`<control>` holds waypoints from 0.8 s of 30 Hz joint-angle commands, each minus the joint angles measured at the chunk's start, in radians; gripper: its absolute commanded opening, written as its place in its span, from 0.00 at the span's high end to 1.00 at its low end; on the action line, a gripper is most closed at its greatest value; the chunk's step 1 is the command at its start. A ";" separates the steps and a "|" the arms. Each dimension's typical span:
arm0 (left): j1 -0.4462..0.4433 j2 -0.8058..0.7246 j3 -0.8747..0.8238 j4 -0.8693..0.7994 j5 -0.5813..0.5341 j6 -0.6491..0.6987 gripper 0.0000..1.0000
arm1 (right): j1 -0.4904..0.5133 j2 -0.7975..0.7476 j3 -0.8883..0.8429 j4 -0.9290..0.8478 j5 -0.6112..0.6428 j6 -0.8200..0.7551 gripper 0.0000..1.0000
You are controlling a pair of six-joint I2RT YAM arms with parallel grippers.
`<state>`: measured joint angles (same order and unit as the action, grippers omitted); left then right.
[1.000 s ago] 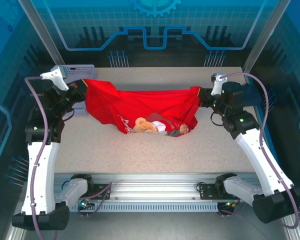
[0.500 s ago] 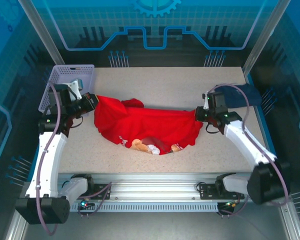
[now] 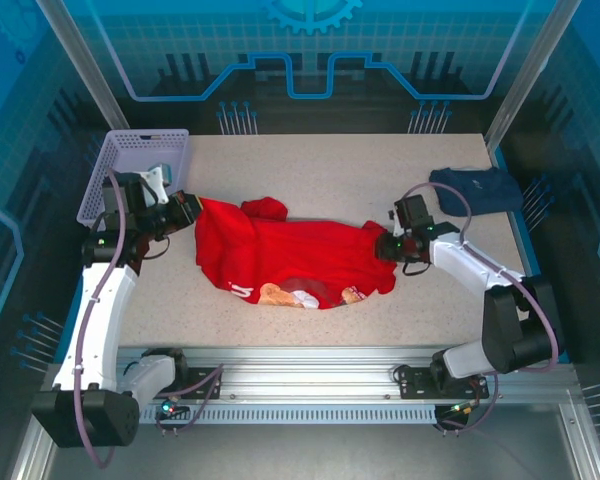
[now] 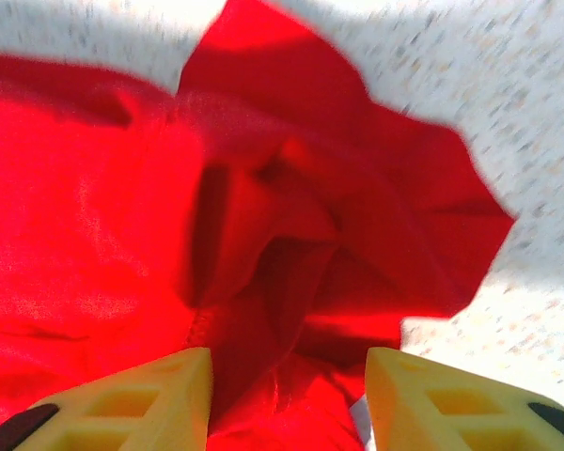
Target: Fold the inside-out t-shirt
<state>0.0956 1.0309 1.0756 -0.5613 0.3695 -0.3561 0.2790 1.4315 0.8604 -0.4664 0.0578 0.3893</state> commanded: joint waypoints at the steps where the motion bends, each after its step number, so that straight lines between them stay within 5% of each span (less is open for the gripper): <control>1: 0.012 0.004 -0.015 0.029 0.037 0.016 1.00 | 0.085 -0.019 -0.037 -0.035 0.105 0.029 0.52; 10: 0.012 -0.002 -0.022 0.038 0.052 0.012 1.00 | 0.231 0.015 -0.048 -0.029 0.332 0.047 0.40; 24: 0.045 -0.021 -0.017 0.035 0.015 -0.006 1.00 | 0.120 0.175 0.115 -0.044 0.338 0.005 0.51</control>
<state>0.1093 1.0321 1.0630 -0.5407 0.3973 -0.3592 0.4423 1.6089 0.9287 -0.4976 0.3710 0.4034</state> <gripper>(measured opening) 0.045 0.501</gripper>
